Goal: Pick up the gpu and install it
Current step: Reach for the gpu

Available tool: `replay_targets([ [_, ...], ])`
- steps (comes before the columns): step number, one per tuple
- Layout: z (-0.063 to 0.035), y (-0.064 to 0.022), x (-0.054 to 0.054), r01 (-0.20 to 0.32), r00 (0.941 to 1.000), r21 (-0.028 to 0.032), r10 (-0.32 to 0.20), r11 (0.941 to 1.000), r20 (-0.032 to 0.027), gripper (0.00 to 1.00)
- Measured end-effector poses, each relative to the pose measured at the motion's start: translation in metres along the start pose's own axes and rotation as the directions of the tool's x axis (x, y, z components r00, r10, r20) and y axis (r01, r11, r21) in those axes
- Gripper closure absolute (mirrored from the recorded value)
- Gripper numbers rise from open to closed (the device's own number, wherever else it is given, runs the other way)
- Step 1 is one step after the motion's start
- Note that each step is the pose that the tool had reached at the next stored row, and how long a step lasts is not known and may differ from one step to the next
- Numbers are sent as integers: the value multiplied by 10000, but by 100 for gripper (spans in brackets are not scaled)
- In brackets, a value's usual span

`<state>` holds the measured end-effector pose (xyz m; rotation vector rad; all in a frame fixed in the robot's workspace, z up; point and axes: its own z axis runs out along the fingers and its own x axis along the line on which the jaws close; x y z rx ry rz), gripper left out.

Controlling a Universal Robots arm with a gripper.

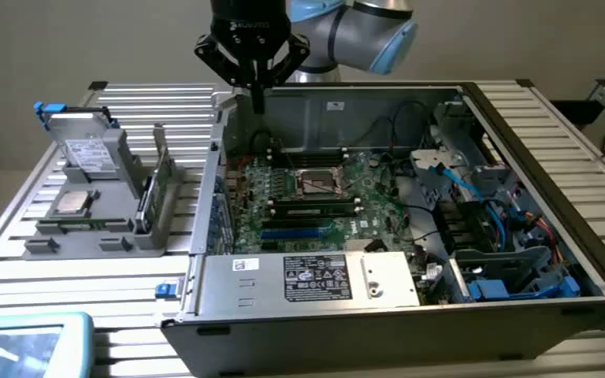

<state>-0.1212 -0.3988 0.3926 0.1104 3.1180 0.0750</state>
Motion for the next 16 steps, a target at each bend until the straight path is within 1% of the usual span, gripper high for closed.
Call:
replay_targets([
  [12, 0, 0, 2, -1, 10000, 0, 1, 10000, 0, 89],
  [14, 0, -2, 21, -1, 10000, -1, 1, 10000, 0, 89],
  [16, -2, -5, 64, 0, 10000, 1, 0, 10000, 0, 89],
])
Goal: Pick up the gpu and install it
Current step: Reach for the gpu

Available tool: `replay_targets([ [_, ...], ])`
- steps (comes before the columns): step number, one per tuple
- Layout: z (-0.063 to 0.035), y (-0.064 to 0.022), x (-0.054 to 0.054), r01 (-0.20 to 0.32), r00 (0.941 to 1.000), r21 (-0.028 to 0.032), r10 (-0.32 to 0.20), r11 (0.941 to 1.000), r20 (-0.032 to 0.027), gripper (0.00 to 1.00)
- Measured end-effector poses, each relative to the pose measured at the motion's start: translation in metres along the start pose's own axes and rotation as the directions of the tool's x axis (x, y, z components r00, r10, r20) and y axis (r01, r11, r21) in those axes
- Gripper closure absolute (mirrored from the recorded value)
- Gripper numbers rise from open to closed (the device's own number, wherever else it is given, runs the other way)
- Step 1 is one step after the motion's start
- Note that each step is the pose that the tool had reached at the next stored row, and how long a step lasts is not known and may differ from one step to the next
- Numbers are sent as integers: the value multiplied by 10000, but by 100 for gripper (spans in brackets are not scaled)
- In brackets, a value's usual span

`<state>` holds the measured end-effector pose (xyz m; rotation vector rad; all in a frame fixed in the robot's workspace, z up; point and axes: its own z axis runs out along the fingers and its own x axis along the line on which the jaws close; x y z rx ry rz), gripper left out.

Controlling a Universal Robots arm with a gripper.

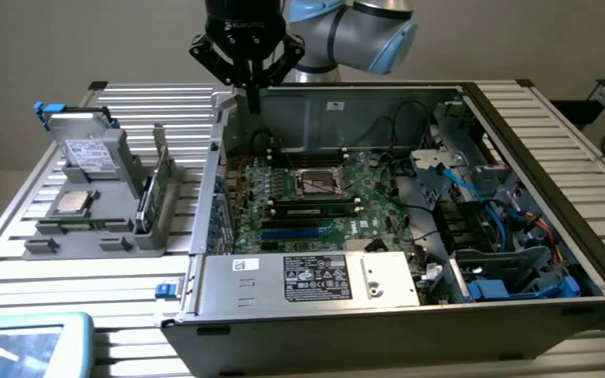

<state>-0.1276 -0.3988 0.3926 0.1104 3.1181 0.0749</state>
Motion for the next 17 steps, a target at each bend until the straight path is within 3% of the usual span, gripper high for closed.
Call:
replay_targets([
  [8, -6, -23, 325, 0, 10000, -1, 0, 10000, 0, 89],
  [17, -10, -39, 561, 19, 10000, -1, -19, 10000, -1, 89],
])
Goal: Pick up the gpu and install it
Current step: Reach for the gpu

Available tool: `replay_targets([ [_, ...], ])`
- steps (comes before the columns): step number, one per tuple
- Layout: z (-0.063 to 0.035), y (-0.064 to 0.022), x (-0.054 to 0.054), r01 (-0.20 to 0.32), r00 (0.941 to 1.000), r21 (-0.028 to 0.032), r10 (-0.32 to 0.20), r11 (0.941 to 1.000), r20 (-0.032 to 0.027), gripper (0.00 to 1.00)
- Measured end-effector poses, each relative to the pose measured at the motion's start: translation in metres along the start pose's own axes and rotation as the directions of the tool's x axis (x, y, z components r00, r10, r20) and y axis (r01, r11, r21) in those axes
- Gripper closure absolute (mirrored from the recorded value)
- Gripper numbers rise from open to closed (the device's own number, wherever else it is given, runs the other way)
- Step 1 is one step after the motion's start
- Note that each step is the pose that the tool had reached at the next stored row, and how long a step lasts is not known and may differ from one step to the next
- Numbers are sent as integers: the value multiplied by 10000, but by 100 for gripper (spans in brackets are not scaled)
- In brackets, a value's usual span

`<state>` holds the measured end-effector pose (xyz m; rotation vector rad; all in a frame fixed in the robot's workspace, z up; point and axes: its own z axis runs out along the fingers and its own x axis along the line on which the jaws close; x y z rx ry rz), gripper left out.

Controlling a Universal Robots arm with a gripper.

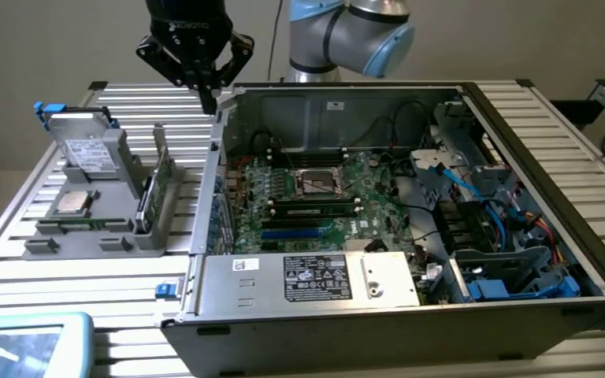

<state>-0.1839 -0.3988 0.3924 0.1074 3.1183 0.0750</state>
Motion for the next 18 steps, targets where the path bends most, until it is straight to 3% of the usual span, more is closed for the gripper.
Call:
replay_targets([
  [6, -3, -14, 206, 13, 10000, -1, -13, 10000, -2, 89],
  [11, -7, -25, 362, 21, 10000, 2, -21, 10000, -40, 89],
  [15, -6, -33, 470, 24, 9999, 6, -24, 10000, -99, 89],
  [18, 8, -43, 528, 21, 9998, 11, -21, 10000, -185, 89],
])
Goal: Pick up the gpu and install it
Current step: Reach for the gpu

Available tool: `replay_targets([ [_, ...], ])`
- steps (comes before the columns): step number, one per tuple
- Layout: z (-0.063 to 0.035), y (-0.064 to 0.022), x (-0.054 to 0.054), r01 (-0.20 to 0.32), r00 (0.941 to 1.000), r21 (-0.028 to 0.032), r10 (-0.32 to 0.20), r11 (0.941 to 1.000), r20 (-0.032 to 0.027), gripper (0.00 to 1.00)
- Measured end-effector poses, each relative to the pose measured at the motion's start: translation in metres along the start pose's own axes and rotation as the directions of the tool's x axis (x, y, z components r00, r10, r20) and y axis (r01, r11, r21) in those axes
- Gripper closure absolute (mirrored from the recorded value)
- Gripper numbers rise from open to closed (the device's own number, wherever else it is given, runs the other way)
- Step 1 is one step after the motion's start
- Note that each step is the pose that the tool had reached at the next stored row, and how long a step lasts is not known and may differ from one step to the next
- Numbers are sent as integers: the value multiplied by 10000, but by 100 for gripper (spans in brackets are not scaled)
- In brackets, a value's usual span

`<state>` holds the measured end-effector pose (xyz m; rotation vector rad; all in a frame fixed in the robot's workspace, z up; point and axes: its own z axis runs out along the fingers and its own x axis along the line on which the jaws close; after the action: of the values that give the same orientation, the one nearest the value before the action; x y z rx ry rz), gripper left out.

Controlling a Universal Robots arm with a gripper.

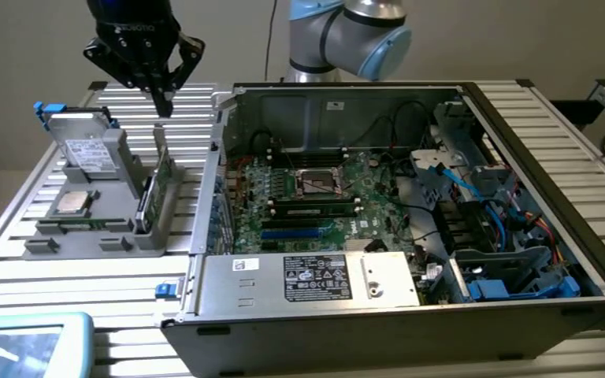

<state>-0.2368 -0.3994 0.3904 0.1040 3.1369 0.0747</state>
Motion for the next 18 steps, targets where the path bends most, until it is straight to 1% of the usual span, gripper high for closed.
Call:
replay_targets([
  [3, 22, -17, 62, 1, 10000, 7, -1, 10000, -83, 89],
  [5, 29, -23, 115, 4, 9999, 9, -4, 10000, -123, 89],
  [7, 31, -28, 184, 6, 9999, 10, -6, 10000, -135, 89],
  [11, 41, -38, 329, 13, 9999, 10, -13, 10000, -140, 89],
  [18, 70, -51, 493, 15, 9999, 11, -15, 10000, -157, 89],
])
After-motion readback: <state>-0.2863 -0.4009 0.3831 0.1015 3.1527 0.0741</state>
